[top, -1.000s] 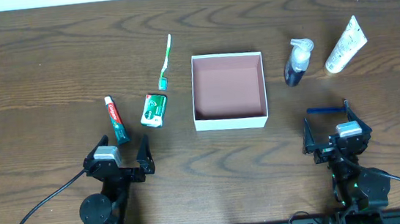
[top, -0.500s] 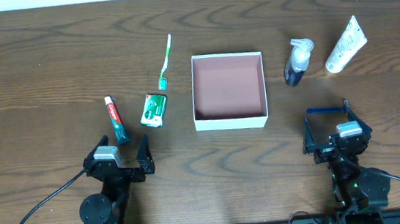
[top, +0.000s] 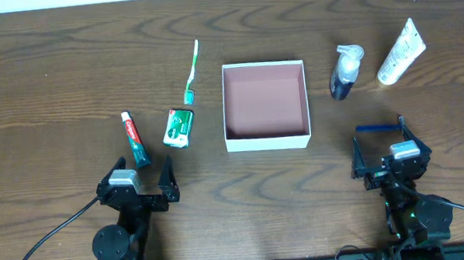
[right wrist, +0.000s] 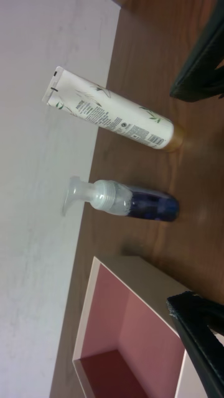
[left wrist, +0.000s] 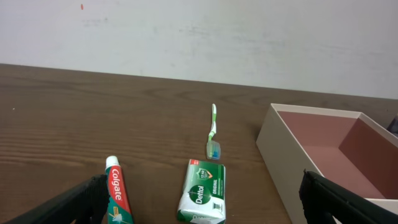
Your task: Pack container
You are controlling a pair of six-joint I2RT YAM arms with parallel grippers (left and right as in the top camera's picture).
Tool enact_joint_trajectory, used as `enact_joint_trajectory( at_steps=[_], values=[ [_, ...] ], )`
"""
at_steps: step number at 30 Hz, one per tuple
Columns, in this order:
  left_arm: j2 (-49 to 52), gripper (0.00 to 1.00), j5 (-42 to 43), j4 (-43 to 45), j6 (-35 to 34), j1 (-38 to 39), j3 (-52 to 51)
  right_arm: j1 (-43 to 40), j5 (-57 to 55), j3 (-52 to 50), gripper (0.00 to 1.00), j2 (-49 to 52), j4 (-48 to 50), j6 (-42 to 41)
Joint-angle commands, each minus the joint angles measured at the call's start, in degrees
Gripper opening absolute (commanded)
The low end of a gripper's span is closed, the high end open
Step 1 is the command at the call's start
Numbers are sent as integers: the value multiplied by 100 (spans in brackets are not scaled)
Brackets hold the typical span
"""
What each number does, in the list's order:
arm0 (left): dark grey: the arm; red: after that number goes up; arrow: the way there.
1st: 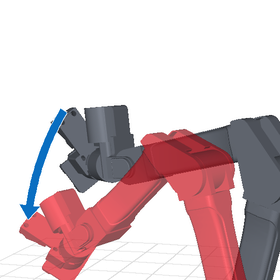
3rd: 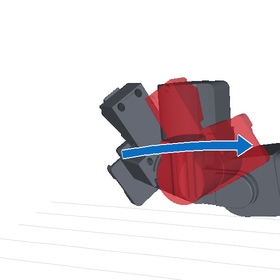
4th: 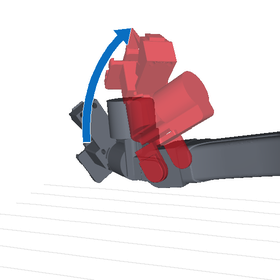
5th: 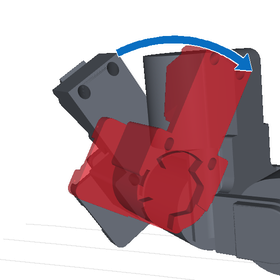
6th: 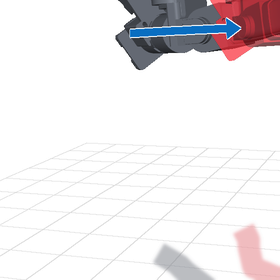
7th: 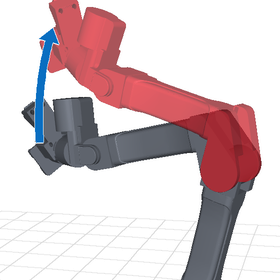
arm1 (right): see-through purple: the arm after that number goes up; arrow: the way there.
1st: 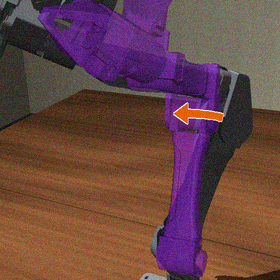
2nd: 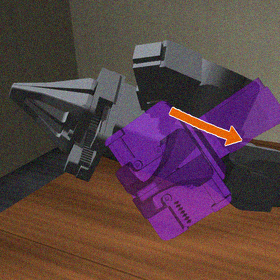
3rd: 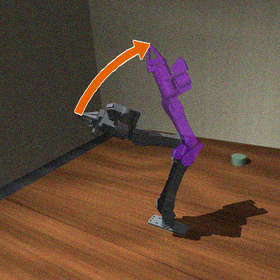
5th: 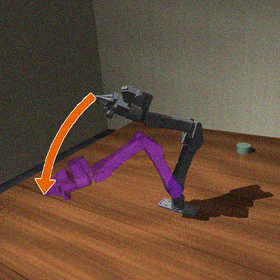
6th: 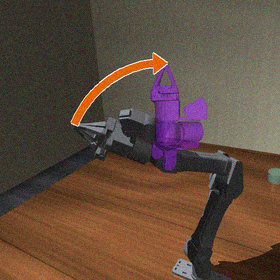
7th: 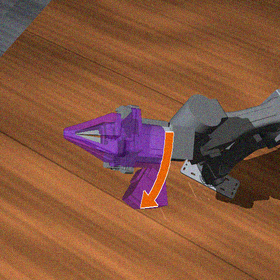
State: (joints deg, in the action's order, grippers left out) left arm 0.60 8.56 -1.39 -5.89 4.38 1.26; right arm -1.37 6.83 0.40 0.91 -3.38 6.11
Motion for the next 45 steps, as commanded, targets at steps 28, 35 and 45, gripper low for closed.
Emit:
enact_joint_trajectory(
  at_steps=[28, 35, 45],
  values=[
    [11, 98, -24, -199, 94, -20, -103, 15, -57, -7, 99, 13, -24, 37],
    [11, 98, -24, -199, 94, -20, -103, 15, 295, -7, 99, 13, 13, -787],
    [11, 98, -24, -199, 94, -20, -103, 26, 551, -7, 99, 13, 15, -3228]
  ],
)
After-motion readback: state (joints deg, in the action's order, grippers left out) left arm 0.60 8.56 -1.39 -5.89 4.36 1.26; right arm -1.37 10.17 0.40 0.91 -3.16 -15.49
